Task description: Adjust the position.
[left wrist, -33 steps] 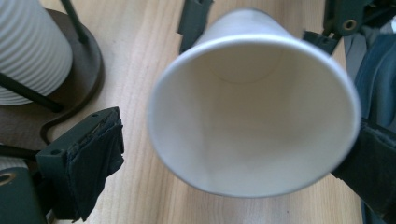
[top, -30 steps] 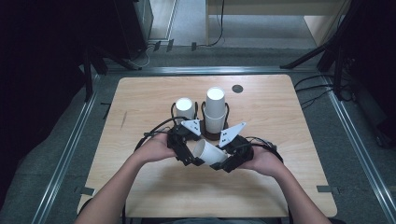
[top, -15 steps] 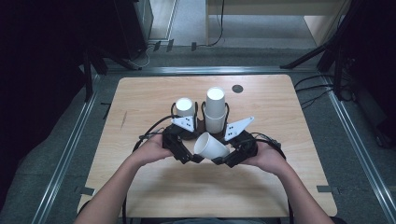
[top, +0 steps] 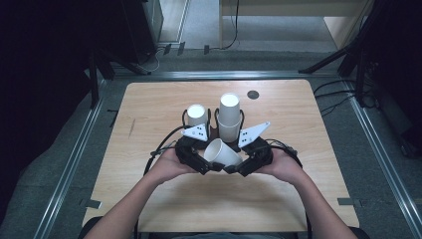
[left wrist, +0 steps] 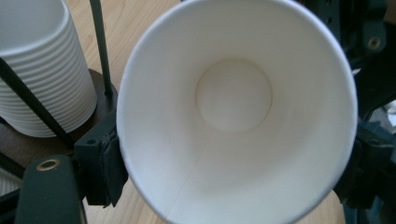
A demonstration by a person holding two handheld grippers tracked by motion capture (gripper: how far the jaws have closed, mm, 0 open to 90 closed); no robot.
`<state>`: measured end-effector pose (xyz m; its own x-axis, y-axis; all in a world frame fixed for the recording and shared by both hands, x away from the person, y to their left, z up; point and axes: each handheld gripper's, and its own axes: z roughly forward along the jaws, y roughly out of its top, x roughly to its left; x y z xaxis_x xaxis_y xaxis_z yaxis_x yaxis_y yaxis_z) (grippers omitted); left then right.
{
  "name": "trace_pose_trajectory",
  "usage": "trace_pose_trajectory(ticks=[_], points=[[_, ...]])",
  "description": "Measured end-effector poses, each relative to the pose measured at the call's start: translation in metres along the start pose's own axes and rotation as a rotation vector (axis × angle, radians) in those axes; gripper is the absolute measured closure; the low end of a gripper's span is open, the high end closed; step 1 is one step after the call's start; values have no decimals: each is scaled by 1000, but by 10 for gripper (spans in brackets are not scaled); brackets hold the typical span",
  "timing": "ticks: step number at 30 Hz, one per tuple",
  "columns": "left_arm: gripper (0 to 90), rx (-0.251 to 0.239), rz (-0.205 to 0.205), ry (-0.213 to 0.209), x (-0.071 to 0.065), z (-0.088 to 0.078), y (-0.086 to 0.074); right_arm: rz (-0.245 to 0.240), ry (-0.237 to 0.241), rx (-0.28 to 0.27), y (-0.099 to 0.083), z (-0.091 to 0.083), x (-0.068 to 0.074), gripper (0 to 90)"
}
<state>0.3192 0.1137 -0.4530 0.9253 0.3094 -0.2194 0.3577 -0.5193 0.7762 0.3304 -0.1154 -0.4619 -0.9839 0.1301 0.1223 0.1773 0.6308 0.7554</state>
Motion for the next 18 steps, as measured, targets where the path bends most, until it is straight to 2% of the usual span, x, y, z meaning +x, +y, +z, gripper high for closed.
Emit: trace_pose_trajectory(ticks=[4,13,15,16,18], points=[[201,-29,-37,-26,3,-3,-1,-5,7,1,1,1,1,320],[268,-38,-31,-48,5,-7,1,9,11,-10,2,0,1,325],[270,-29,-29,-50,4,-9,2,15,24,-9,2,0,0,294],[270,-29,-16,-40,3,-12,4,20,38,-12,2,0,0,231],[271,-25,2,-38,1,-19,7,19,20,-14,3,1,2,199]])
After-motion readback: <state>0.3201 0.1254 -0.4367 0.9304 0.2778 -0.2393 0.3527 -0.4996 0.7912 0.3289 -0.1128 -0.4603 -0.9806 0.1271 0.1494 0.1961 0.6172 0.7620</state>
